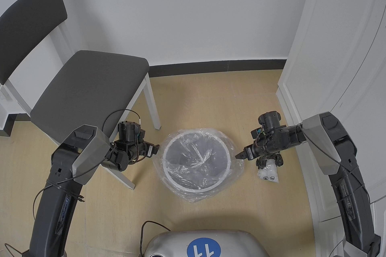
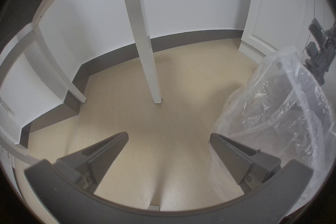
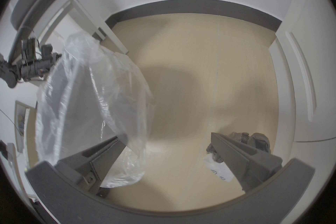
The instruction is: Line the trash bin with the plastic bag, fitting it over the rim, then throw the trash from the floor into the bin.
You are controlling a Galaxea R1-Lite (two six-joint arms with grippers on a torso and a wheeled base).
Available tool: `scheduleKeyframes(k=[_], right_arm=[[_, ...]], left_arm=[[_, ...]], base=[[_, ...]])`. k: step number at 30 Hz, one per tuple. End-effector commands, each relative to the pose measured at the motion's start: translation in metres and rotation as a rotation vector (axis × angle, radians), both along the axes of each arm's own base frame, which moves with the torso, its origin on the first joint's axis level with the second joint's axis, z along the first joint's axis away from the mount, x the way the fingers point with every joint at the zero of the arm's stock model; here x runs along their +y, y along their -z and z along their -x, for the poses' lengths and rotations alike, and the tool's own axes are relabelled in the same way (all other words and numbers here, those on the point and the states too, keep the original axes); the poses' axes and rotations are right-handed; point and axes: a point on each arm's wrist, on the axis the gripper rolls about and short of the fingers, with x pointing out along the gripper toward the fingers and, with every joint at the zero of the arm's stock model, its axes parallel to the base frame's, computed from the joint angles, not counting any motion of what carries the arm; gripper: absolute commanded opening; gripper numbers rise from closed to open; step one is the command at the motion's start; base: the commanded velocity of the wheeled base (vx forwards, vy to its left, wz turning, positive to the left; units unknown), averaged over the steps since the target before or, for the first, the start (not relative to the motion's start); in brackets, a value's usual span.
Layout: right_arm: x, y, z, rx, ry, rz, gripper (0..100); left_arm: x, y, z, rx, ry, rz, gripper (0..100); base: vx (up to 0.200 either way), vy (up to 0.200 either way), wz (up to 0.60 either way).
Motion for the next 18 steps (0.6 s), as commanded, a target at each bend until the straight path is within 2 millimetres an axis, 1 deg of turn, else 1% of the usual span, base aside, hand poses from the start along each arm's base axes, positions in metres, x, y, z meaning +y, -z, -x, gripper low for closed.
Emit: scheduleKeyframes(k=[1, 6, 10, 13, 14, 16, 17, 18], right_arm=[[-0.001, 0.032, -0.003, 0.031, -0.011, 0.043, 100], [-0.002, 0.031, -0.003, 0.034, -0.019, 0.052, 100], [-0.003, 0.024, 0.0, 0.036, -0.016, 0.051, 100], [-0.006, 0.007, 0.009, 0.047, -0.015, 0.041, 100], [-0.008, -0.003, 0.014, 0.049, -0.013, 0.041, 100], [-0.008, -0.003, 0.014, 0.049, -0.013, 0.041, 100], [-0.011, -0.016, 0.022, 0.044, -0.011, 0.04, 100], [-0.012, -0.019, 0.026, 0.039, -0.01, 0.037, 100]], left_arm=[[0.003, 0.014, 0.0, 0.02, -0.004, -0.007, 100], [0.001, 0.014, 0.001, 0.013, 0.004, -0.009, 100], [-0.006, 0.009, 0.005, -0.006, 0.009, -0.01, 100], [-0.021, -0.006, 0.023, -0.024, 0.026, -0.015, 100], [-0.029, -0.012, 0.034, -0.027, 0.035, -0.02, 100], [-0.029, -0.012, 0.034, -0.027, 0.035, -0.02, 100], [-0.051, -0.017, 0.053, -0.031, 0.043, -0.039, 100], [-0.06, -0.016, 0.06, -0.034, 0.034, -0.053, 100]], base=[[0.0, 0.0, 0.0], [0.0, 0.0, 0.0], [0.0, 0.0, 0.0], [0.0, 0.0, 0.0], [0.0, 0.0, 0.0], [0.0, 0.0, 0.0], [0.0, 0.0, 0.0], [0.0, 0.0, 0.0]])
